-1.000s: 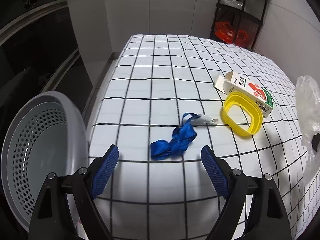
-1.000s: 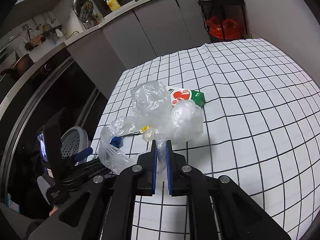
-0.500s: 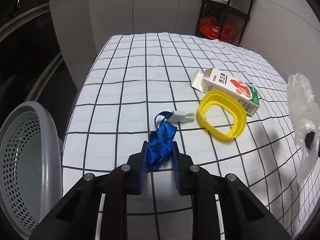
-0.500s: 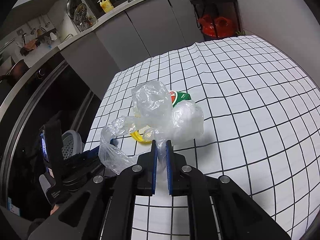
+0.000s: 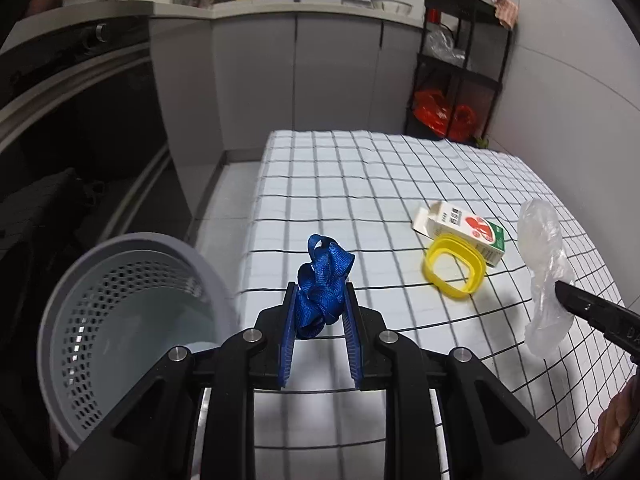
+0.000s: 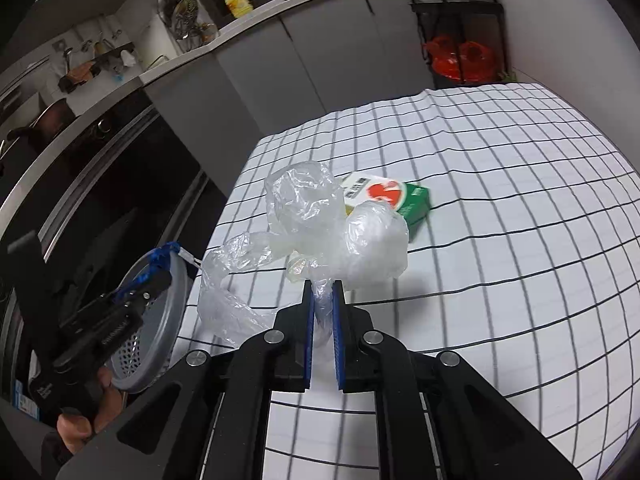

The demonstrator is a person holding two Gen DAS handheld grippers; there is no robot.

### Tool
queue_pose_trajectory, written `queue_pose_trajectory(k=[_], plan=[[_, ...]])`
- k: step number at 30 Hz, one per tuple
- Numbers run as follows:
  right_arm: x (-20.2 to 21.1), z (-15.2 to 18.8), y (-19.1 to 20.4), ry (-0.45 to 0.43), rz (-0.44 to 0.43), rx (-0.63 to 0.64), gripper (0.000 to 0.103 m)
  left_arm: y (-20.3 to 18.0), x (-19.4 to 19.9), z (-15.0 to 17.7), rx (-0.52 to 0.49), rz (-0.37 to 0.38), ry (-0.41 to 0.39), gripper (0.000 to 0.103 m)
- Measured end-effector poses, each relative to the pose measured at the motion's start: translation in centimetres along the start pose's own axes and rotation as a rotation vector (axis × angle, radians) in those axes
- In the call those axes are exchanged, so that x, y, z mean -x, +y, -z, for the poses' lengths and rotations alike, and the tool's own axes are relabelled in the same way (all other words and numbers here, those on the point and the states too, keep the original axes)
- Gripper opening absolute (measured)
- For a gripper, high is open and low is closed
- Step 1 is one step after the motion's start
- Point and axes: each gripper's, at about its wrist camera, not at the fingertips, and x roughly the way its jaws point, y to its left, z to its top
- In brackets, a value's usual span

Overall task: Collect trash
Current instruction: 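Carry the bags and blue ribbon over the wastebasket and open both tools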

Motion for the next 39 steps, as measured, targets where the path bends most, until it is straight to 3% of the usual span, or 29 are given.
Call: queue_pose_trajectory(k=[13, 21, 39], plan=[[-3.5, 0.7, 9.9, 0.052, -0.093, 0.153, 0.008, 9.2, 3.7, 1.5, 0.089, -0.148, -0.030, 0.022], [-6.6, 1.3, 15.7, 0.095, -0.144, 0.238, 0.008, 14.7, 4.6, 2.3, 0.179, -0.192, -0.016, 0.022], [-12.6, 2.3, 22.9, 0.178, -0.137, 0.351, 0.009, 18.3, 3.9, 3.5, 0.254, -0.240, 0.047, 0.027]])
